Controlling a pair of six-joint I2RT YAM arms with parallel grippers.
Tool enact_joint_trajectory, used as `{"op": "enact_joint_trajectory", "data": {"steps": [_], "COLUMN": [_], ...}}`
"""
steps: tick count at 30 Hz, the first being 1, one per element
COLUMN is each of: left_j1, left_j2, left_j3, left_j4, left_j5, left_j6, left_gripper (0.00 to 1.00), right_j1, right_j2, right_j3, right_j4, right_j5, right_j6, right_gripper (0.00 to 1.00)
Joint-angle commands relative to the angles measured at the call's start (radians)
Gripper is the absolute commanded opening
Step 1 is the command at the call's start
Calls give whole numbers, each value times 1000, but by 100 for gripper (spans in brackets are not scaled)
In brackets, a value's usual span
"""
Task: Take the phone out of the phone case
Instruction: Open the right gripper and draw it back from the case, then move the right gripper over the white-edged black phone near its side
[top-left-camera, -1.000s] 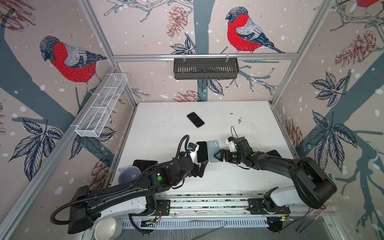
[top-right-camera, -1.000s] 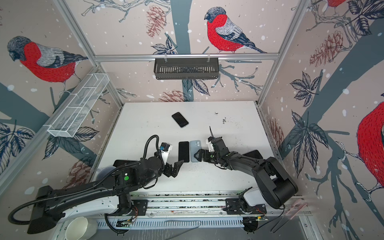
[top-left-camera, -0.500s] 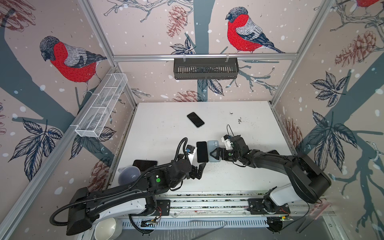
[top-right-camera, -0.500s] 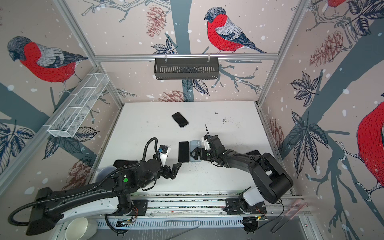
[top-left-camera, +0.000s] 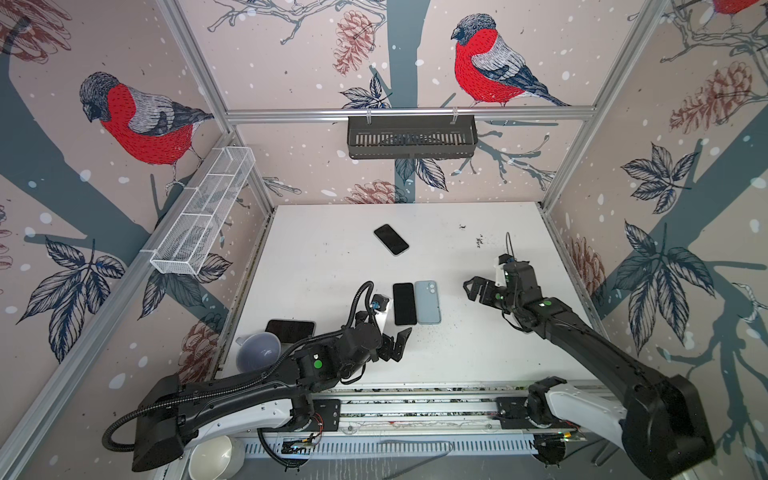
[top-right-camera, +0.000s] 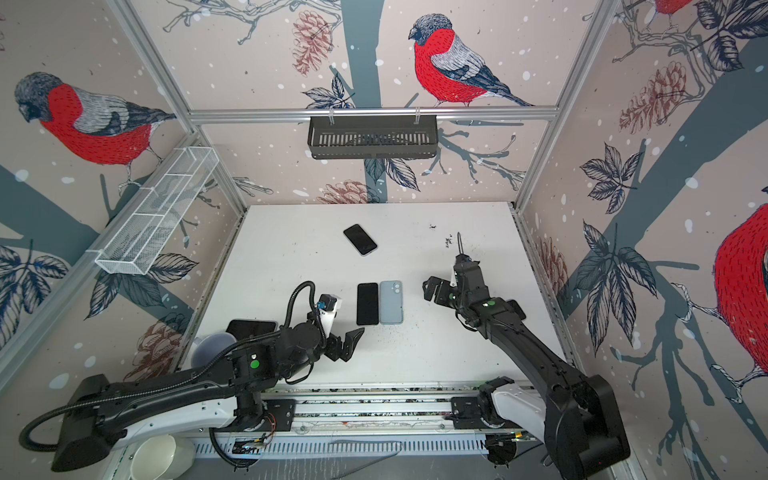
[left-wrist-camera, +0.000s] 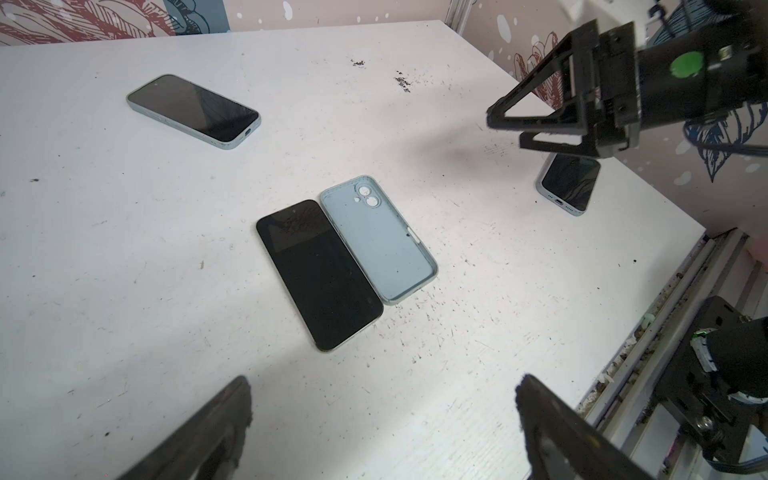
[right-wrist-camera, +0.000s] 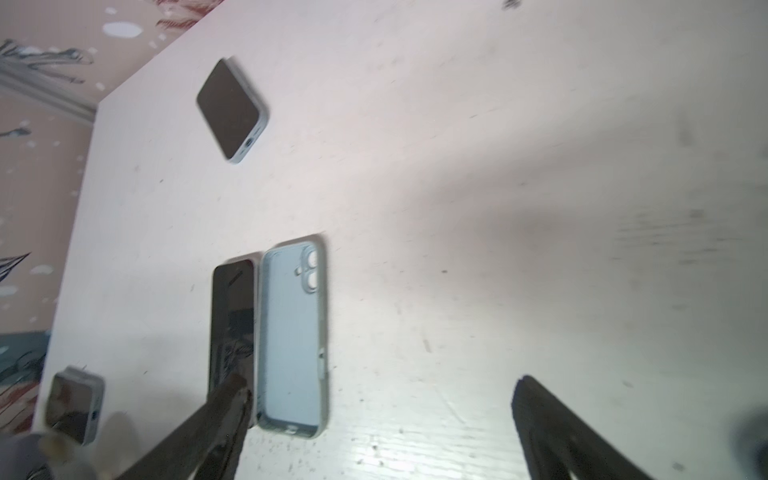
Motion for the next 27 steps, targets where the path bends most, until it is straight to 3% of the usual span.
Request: {"op": "enact_joint_trajectory", "data": {"steps": [1, 8, 17, 27], "left_j1": [9, 13, 13, 13], "left_j2": [-10, -48, -72, -77], "left_j3": [-19, -55, -74, -79], "left_j4": [74, 106, 99, 95], "left_j5": [7, 28, 24, 9], "left_j6": [6, 2, -17, -36], "left_gripper": [98, 98, 98, 98], "right_j1": [-53, -255, -397, -541], "right_j2": [-71, -154, 1, 122], "right_j3": [-3, -61, -2, -18], "right_j4": [-124, -172, -293, -271], "right_j5": [132, 124, 140, -15], "right_j6": [-28, 45, 104, 88], "right_gripper": [100, 100, 99, 99]}}
